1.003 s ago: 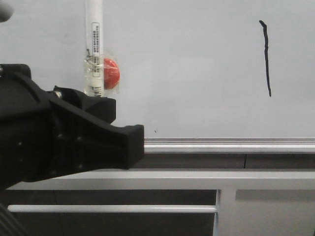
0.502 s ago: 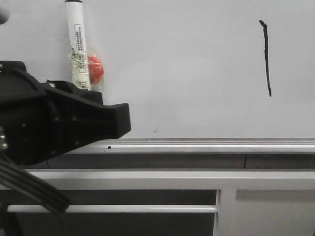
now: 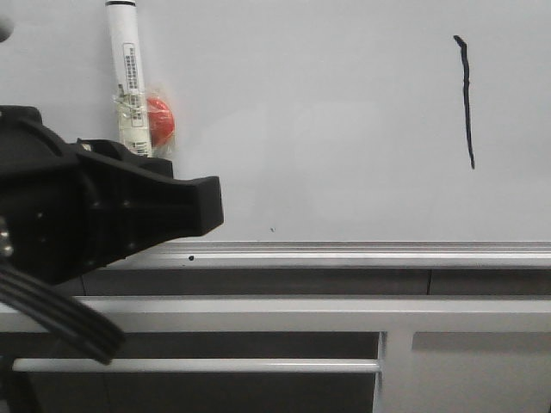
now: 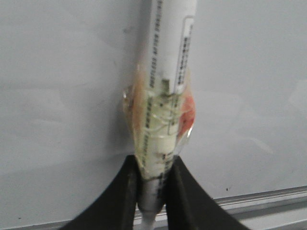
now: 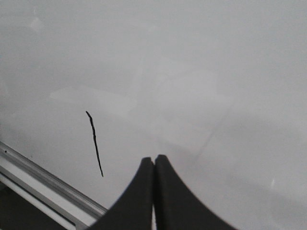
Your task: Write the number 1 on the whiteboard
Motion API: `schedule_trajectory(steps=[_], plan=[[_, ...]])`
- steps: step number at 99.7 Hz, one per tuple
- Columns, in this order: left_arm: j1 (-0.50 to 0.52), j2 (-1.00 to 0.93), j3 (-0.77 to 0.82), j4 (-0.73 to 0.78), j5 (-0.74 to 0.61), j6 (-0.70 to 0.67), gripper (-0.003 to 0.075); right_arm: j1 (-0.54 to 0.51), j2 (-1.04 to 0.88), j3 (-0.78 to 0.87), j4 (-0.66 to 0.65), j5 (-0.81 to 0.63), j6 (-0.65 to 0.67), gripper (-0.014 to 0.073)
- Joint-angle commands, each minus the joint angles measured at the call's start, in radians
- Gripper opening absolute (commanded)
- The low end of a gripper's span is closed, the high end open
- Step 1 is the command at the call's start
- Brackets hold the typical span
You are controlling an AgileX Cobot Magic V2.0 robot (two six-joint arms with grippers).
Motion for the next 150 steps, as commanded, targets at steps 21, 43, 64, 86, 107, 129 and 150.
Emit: schedule_trajectory(steps=[21,43,64,86,107,129,150], plan=[[0.034,-0.021,-0.024,0.068,-0.103,-0.013,-0.002,0.0,0.011,-0.022,-0.07,-0.032,0.003,-0.0063],[0.034,-0.021,-0.024,0.084,-0.103,-0.013,-0.0018,0.0,0.011,-0.022,-0.07,-0.032,0.003,-0.0063],[0.034,-0.021,-0.018,0.138,-0.101,-0.013,0.0185,0.0,0.011,-0.022,-0.07,-0.032,0.003,-0.0063],[0.032,-0.021,-0.018,0.107,-0.11,-0.013,0.0404,0.0,0.011,-0.022,-0.07,-0.032,0.003,-0.0063],[-0.016,-0.024,-0.016,0.066,-0.127,-0.013,0.0403,0.0,0.011,-0.022,-0.07,-0.023,0.003,-0.0063],[-0.114,-0.032,0.037,-0.056,-0.247,-0.011,0.0403,0.0,0.011,-0.022,-0.07,-0.02,0.003,-0.0063],[-0.215,-0.119,0.087,-0.096,-0.247,-0.002,0.0363,0.0,0.011,-0.022,-0.07,-0.02,0.003,-0.0063]])
